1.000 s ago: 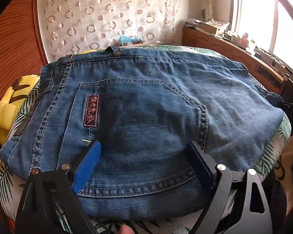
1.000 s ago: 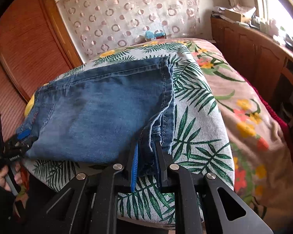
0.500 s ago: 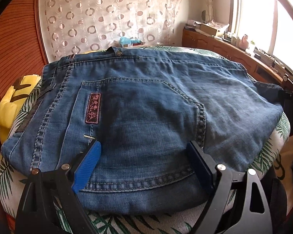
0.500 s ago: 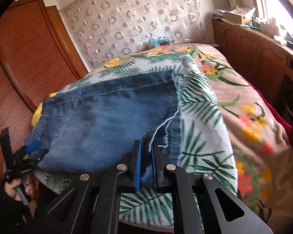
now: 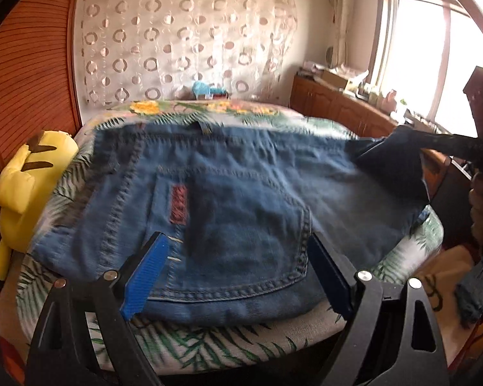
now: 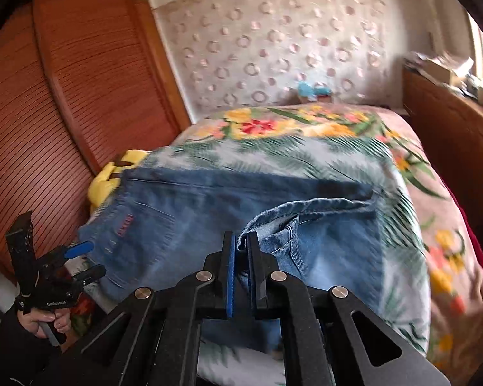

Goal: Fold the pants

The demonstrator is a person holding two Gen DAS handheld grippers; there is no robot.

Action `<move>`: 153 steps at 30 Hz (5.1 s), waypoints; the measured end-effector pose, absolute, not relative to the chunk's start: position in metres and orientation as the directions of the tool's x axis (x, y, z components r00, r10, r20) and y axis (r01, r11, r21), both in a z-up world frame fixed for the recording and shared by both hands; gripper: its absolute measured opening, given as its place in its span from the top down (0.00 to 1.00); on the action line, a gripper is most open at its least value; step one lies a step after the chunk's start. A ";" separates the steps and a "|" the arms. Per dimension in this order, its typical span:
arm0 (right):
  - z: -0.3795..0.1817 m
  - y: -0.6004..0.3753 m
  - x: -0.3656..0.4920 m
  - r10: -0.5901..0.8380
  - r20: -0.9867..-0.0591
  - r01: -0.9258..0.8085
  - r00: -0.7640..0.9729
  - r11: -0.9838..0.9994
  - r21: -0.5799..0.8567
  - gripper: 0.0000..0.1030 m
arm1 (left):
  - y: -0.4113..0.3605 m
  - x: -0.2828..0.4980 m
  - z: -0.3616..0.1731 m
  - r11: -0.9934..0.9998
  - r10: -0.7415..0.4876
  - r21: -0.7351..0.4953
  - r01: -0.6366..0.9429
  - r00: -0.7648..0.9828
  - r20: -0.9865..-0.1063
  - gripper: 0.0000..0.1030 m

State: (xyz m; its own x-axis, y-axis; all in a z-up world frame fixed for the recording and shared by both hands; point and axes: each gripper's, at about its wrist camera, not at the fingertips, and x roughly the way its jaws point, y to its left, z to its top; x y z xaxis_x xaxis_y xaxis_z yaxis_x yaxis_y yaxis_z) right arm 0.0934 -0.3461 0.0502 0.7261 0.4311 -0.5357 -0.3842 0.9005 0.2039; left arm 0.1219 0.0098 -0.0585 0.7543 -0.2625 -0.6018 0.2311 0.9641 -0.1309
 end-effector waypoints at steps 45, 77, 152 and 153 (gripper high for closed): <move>0.009 -0.272 0.163 0.360 -0.669 -0.376 0.650 0.918 0.129 0.69 | -0.008 0.177 -0.072 0.938 -0.342 -0.205 0.278 0.669 -0.660 0.24; -0.018 -0.317 0.179 0.487 -0.652 -0.291 0.581 0.873 0.392 0.66 | -0.045 0.226 -0.097 0.931 -0.352 -0.207 0.301 0.588 -0.728 0.67; 0.071 -0.090 0.221 0.562 -0.542 -0.634 0.624 0.770 0.068 0.68 | 0.163 0.134 -0.068 0.970 -0.159 -0.242 -0.001 0.753 -0.638 0.89; 0.068 -0.098 0.218 0.552 -0.550 -0.630 0.626 0.774 0.061 0.67 | 0.164 0.131 -0.067 0.971 -0.156 -0.238 0.000 0.756 -0.635 0.88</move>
State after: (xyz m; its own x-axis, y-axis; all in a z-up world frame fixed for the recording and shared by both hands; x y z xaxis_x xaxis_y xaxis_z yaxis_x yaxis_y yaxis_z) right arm 0.2177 -0.0977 0.0679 0.6263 0.5525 -0.5500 -0.6297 0.7744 0.0609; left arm 0.1313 0.1636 -0.0674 0.7563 -0.1556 -0.6355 -0.0004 0.9712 -0.2383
